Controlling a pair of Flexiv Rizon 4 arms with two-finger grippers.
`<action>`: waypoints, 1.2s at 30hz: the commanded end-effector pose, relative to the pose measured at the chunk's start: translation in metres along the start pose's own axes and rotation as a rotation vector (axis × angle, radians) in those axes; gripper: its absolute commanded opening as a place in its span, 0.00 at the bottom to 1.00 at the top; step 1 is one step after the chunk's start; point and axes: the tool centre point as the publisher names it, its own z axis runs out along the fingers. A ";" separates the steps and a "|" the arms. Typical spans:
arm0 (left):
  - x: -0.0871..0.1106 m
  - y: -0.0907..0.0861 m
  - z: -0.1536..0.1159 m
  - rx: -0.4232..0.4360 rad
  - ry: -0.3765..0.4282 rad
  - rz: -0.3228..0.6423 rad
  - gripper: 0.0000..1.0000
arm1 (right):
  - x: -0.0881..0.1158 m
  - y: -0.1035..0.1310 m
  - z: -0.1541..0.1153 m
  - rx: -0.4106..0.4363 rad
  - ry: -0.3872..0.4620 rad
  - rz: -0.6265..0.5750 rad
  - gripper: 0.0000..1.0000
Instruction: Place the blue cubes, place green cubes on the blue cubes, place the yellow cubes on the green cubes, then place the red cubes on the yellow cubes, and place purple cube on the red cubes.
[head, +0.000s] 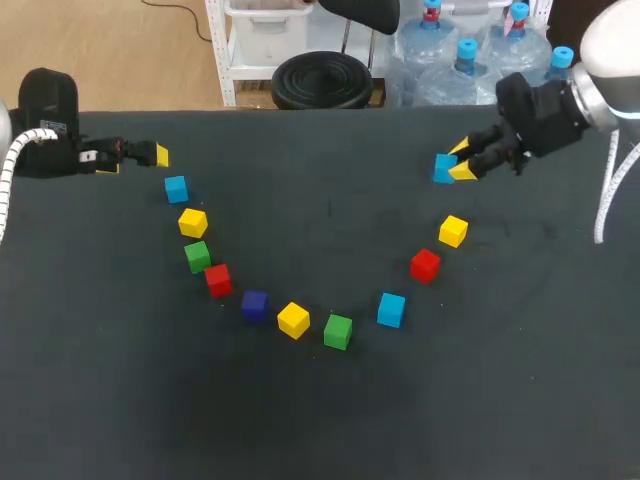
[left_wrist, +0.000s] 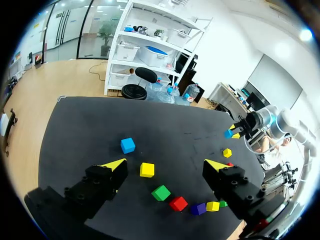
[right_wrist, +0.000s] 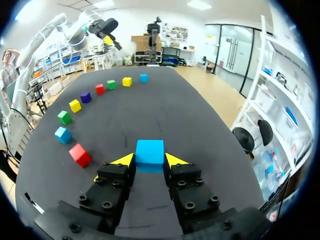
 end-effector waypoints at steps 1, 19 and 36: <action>-0.001 -0.001 0.000 -0.006 0.006 -0.001 1.00 | -0.016 0.016 0.006 -0.001 0.012 -0.009 0.00; -0.001 -0.001 0.000 -0.006 0.006 -0.001 1.00 | -0.052 0.075 0.071 -0.113 -0.027 -0.030 0.00; -0.001 -0.001 0.000 -0.006 0.006 -0.001 1.00 | -0.056 0.100 0.120 -0.207 -0.031 -0.081 0.00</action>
